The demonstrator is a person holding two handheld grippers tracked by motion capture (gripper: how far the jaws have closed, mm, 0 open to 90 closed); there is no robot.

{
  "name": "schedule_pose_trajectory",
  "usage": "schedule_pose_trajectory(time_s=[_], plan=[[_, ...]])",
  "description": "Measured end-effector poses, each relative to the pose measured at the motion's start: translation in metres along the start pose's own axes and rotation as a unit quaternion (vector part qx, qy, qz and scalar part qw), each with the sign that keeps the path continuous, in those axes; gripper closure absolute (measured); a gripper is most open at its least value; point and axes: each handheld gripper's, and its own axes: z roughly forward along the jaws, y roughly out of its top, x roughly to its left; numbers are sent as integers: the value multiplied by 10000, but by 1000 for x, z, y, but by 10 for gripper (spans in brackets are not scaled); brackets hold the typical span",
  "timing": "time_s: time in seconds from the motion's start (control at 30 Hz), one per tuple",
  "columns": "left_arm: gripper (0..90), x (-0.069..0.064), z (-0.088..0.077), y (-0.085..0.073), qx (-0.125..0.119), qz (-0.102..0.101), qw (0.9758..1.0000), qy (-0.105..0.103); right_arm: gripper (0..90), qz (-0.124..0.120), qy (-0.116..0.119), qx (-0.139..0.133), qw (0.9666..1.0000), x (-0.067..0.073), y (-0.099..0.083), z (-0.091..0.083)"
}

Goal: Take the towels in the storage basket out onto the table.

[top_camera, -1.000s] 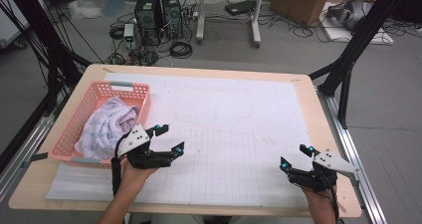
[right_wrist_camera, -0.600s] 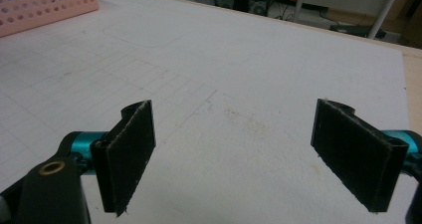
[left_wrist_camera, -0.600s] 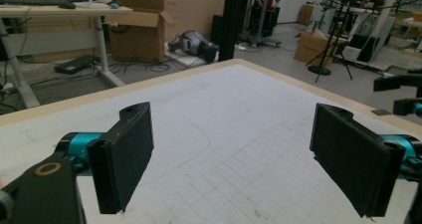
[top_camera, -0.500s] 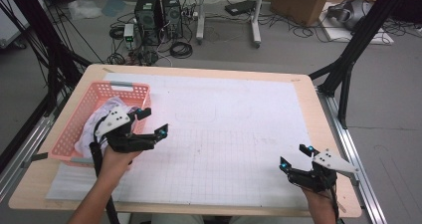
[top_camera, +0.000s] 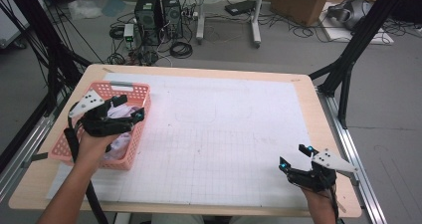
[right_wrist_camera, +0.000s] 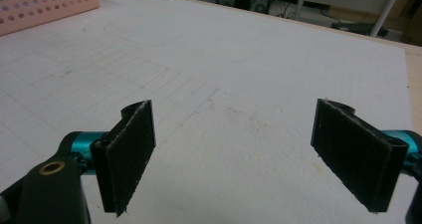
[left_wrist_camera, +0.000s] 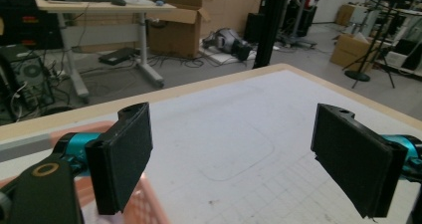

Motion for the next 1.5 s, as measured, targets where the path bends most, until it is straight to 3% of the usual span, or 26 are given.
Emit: schedule_pose_trajectory(time_s=[0.3,0.37,0.43,0.47,0.53,0.57,0.7,0.73,0.77,0.8,0.83,0.93,0.97,1.0,1.03,1.07,1.1,1.13,1.17,1.2,1.33,1.37,1.4,1.43,1.47,1.5], plan=[[169,33,-9,-5,371,-117,9983,436,161,-3,8,60,10000,0,-1,3],[169,40,-11,-9,495,-169,9971,544,161,-6,18,86,10000,0,-1,3],[169,50,-13,-15,737,-211,9942,755,161,-19,24,76,10000,1,0,3],[169,50,-13,-15,737,-211,9942,755,161,-19,24,76,10000,1,0,3],[169,58,-14,-22,948,-330,9912,865,161,-38,29,83,10000,1,0,3],[169,58,-14,-22,948,-330,9912,865,161,-25,31,86,10000,2,0,3],[169,68,-13,-31,1473,-430,9829,1016,161,-37,35,91,9999,1,0,4],[169,68,-13,-31,1473,-430,9829,1016,161,-13,38,97,9999,2,0,4],[169,69,-12,-33,1588,-430,9808,1050,161,-31,39,102,9999,2,0,4],[170,72,-10,-36,1787,-441,9769,1082,161,-29,37,103,9999,2,0,4],[170,72,-10,-36,1787,-441,9769,1082,161,-42,38,91,9999,2,0,4],[172,76,-7,-41,2106,-463,9703,1099,161,-48,44,97,9999,2,0,4],[177,77,-4,-43,2259,-476,9663,1139,161,-28,39,102,9999,3,0,4],[177,77,-4,-43,2259,-476,9663,1139,161,-25,37,111,9999,3,0,4],[175,78,-3,-44,2342,-480,9644,1128,161,-30,37,111,9999,3,0,4],[173,78,1,-46,2487,-488,9605,1151,161,-40,49,116,9999,3,0,4],[170,78,1,-46,2487,-488,9605,1151,161,-48,48,109,9999,3,0,4],[166,79,3,-47,2613,-464,9570,1173,161,-52,52,104,9999,3,0,5],[161,81,7,-51,2849,-458,9499,1204,161,-63,54,116,9999,3,0,5],[158,81,7,-51,2849,-458,9499,1204,161,-60,58,131,9999,3,0,5],[111,87,16,-60,3248,-540,9351,1308,161,-97,59,153,9998,5,0,6],[98,87,18,-61,3293,-540,9334,1322,161,-108,57,159,9998,5,0,6],[80,87,18,-61,3293,-540,9334,1322,161,-127,64,166,9998,5,0,6],[56,87,20,-63,3343,-524,9314,1343,161,-138,74,165,9997,5,0,6],[28,86,25,-66,3476,-501,9267,1340,161,-121,77,190,9997,5,0,7],[17,86,26,-67,3483,-517,9263,1338,161,-122,79,193,9997,5,0,7]])
